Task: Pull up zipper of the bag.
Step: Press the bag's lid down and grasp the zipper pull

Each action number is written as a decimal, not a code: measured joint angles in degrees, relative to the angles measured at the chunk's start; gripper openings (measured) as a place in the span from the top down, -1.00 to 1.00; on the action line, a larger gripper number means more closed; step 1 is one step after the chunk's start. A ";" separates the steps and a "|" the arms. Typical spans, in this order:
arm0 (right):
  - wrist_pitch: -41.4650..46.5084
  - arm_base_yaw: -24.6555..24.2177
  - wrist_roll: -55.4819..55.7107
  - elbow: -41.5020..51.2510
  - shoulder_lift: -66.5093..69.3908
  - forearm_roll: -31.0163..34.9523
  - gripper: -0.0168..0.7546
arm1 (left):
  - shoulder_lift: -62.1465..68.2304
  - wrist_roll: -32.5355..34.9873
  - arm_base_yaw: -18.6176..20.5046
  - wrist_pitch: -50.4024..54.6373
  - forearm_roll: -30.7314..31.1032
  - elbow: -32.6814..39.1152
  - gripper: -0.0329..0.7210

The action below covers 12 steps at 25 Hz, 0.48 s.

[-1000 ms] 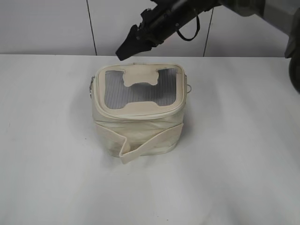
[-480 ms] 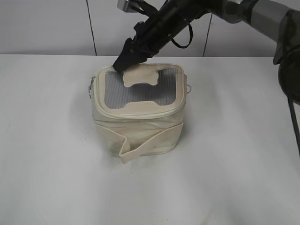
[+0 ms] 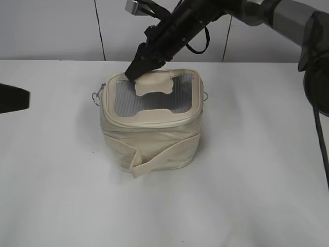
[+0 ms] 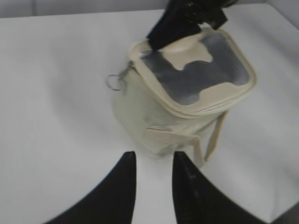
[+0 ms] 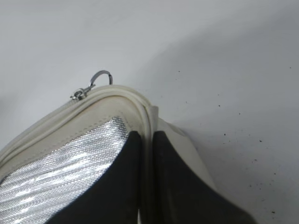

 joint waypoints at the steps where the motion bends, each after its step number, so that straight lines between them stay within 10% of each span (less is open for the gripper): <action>1: 0.00 0.00 0.00 0.00 0.00 0.00 0.83 | 5.00 7.62 0.89 1.30 -5.14 -0.76 0.35; 6: 0.00 0.07 0.19 0.00 0.00 0.00 0.84 | 26.73 38.94 7.48 10.83 -21.72 -7.10 0.29; 12: 0.00 0.07 0.32 0.00 0.00 0.05 0.84 | 45.34 61.59 8.03 9.48 -23.64 -13.79 -0.02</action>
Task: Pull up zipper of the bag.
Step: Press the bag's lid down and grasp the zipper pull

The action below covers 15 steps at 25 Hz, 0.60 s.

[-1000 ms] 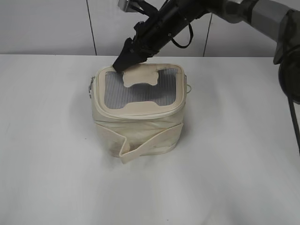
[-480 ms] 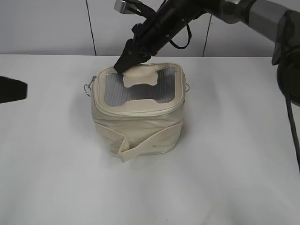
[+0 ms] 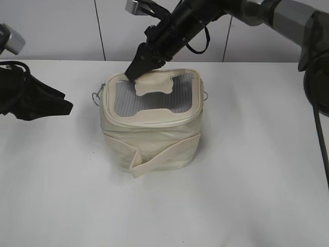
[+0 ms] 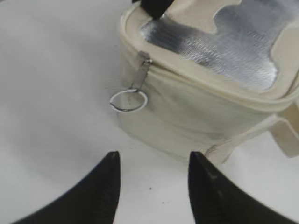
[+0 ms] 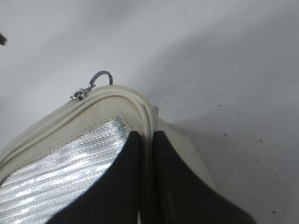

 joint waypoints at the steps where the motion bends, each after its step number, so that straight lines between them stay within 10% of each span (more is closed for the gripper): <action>1: 0.00 0.00 0.00 0.00 0.00 0.00 0.84 | 1.86 1.63 -0.15 -0.52 -0.03 -1.29 -0.10; 15: 0.00 0.00 0.04 0.00 0.00 0.05 0.84 | 9.03 19.64 -9.56 -15.88 -3.81 -6.77 -0.28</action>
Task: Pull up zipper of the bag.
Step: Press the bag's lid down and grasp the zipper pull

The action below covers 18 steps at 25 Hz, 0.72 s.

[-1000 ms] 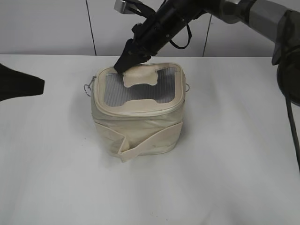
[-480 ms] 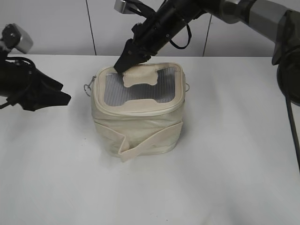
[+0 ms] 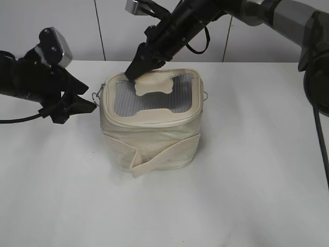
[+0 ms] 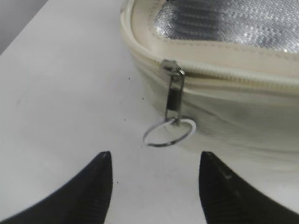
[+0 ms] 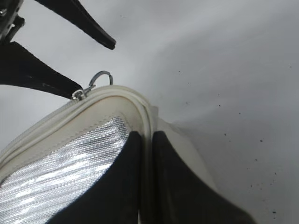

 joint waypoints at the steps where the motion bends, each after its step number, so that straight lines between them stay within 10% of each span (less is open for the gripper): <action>1: 0.00 0.00 0.07 0.00 0.00 0.00 0.84 | 0.52 0.13 -0.37 -0.06 -0.14 -0.81 -0.28; 18: 0.00 0.04 0.19 0.00 0.00 -0.05 0.85 | 4.65 0.66 -4.98 -3.67 1.12 -3.06 0.06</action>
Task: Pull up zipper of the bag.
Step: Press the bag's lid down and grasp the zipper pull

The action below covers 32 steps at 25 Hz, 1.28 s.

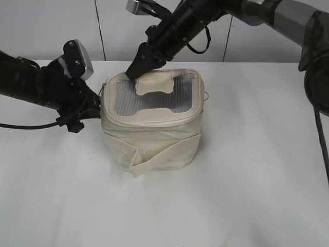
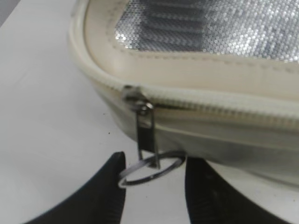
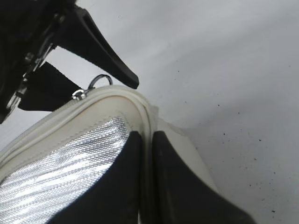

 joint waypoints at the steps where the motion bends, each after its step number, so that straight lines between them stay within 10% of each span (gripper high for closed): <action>1: 0.00 0.00 0.00 0.00 0.00 0.00 0.85 | 0.00 0.04 -0.06 0.00 0.06 0.00 0.14; 17: 0.00 0.00 0.01 0.00 0.00 0.00 0.85 | -1.25 0.11 -0.18 -1.20 2.06 0.00 0.92; 26: 0.00 0.00 0.06 0.00 0.00 0.23 0.85 | -1.59 0.11 -0.25 -1.20 5.64 0.00 0.18; 32: 0.00 0.00 0.06 0.00 0.00 0.23 0.85 | -1.59 0.11 -0.25 -0.20 5.38 0.00 0.15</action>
